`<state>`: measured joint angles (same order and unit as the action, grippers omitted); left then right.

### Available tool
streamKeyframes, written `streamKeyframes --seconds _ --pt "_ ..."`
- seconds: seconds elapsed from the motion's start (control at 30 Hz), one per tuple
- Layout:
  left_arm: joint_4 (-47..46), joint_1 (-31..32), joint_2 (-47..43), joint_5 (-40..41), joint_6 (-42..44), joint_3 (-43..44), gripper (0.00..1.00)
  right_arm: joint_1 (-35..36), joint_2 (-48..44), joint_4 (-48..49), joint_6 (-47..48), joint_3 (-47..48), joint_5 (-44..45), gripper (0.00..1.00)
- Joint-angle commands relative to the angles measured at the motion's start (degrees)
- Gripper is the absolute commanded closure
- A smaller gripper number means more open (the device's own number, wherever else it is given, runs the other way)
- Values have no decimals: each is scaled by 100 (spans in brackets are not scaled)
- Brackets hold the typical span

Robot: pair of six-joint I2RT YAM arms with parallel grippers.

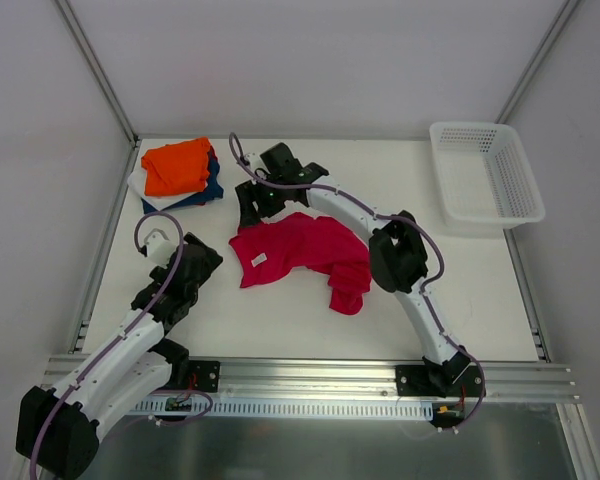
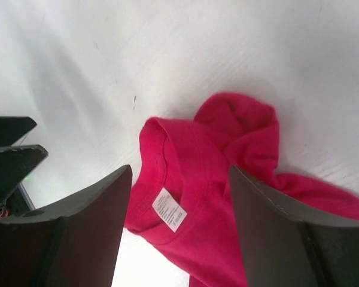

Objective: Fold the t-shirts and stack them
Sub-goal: Flatten the tshirt out

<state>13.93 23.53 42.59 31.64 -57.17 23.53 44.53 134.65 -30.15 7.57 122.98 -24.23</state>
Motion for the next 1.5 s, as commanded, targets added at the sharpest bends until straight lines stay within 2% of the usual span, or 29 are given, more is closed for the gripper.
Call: streamKeyframes --seconds 0.0,0.23,0.73,0.9,0.97,1.2,1.47 --pt "74 -50 -13 88 127 38 14 169 79 -307 199 630 146 31" --pt "74 -59 -58 88 74 2 11 459 281 -377 613 596 269 34" --pt "66 -50 -66 62 100 11 9 521 395 36 737 -151 173 37" --pt "74 -50 -119 62 65 -41 9 521 457 106 737 -274 129 47" --pt "74 -50 -110 62 74 -50 9 521 457 132 711 -336 129 46" --pt "66 -50 -93 71 57 -68 8 434 97 106 807 -362 199 31" --pt "66 -59 21 79 39 -50 8 328 -237 36 974 -301 181 31"
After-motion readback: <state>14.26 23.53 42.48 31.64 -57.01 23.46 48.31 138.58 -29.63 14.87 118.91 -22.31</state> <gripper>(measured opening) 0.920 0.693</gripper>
